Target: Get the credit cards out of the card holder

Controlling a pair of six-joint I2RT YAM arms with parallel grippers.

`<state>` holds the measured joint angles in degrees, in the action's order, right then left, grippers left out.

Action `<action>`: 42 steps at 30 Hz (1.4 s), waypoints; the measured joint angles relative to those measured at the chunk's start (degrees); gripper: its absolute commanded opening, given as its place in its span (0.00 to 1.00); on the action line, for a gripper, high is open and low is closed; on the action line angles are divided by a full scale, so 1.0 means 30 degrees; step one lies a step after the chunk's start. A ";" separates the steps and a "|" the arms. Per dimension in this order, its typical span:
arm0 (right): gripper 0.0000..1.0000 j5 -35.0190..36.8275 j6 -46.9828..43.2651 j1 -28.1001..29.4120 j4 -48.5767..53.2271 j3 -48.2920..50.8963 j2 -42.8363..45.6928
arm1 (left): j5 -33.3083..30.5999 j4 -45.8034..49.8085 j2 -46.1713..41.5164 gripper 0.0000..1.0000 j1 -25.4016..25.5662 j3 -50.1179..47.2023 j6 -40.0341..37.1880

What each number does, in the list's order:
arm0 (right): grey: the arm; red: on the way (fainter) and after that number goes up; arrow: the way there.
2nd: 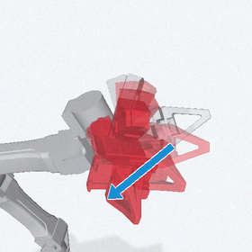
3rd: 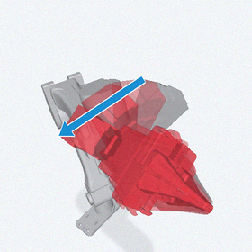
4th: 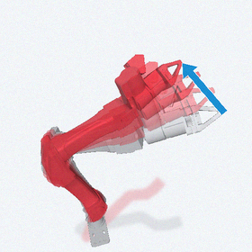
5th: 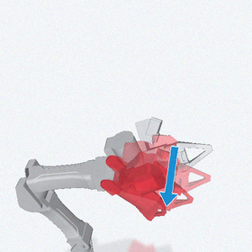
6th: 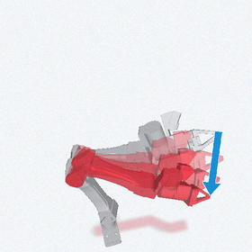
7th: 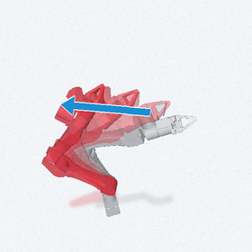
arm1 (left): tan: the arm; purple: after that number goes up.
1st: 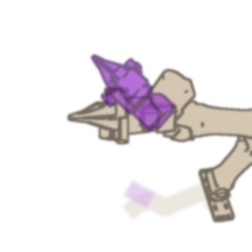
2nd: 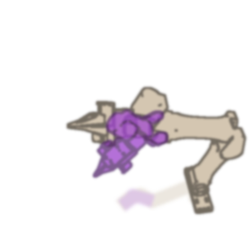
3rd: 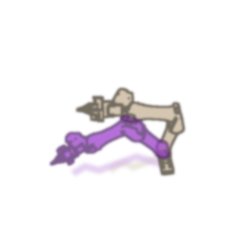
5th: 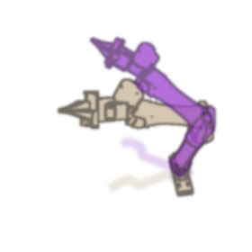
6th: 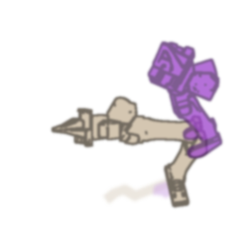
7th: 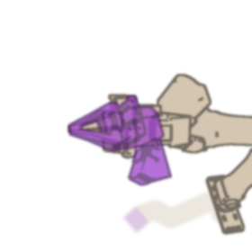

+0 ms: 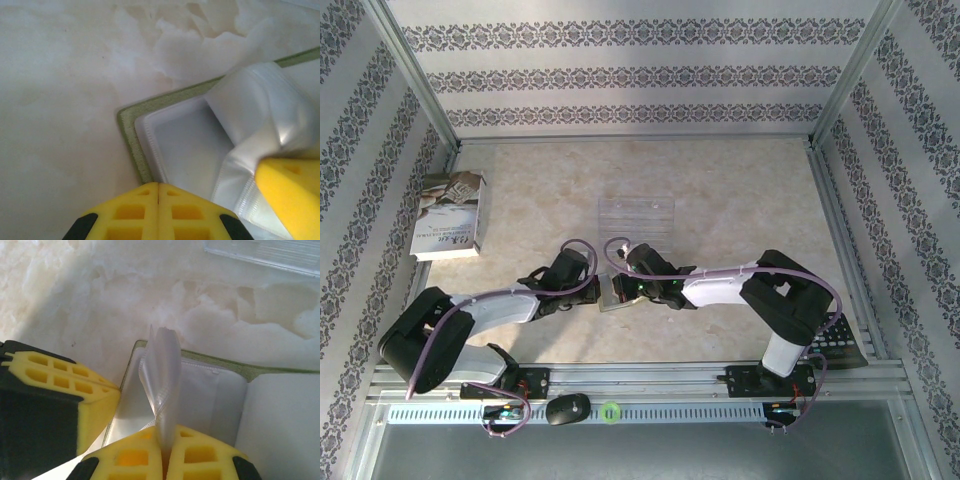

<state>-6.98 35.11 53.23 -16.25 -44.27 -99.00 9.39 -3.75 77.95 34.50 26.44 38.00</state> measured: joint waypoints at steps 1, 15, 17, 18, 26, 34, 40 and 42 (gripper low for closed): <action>0.09 0.0022 0.0066 0.0000 0.0000 0.0095 0.0117 | -0.0051 -0.0058 0.0124 0.00 0.0000 0.0087 0.0022; 0.38 0.3264 0.1253 0.0058 0.2798 0.0794 0.1902 | -0.0138 -0.0342 0.0546 0.00 0.0255 0.0488 0.0204; 0.38 0.3876 0.1421 0.0058 0.3410 0.0794 0.1902 | -0.0146 -0.0321 0.0539 0.00 0.0262 0.0561 0.0204; 0.38 0.4197 0.1545 0.0058 0.3679 0.0801 0.1902 | -0.0146 -0.0299 0.0510 0.00 0.0262 0.0605 0.0197; 0.39 0.5428 0.2259 0.0095 0.4415 0.1071 0.2208 | -0.0138 0.0087 -0.0248 0.00 0.0321 0.1166 0.0189; 0.39 0.6054 0.2696 0.0219 0.4648 0.1071 0.2208 | -0.0124 0.0175 -0.0270 0.01 0.1064 0.1974 0.0189; 0.39 0.6113 0.2761 0.0219 0.4648 0.1071 0.2208 | 0.0000 0.0248 0.0029 0.05 0.1173 0.2157 0.0197; 0.39 0.6113 0.2769 0.0219 0.4641 0.1071 0.2208 | 0.0160 0.0240 0.0568 0.05 0.1355 0.2229 0.0197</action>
<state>11.35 43.42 53.89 -2.33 -41.06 -92.38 9.87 -3.03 79.66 38.57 33.12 38.59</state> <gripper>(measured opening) 0.392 0.063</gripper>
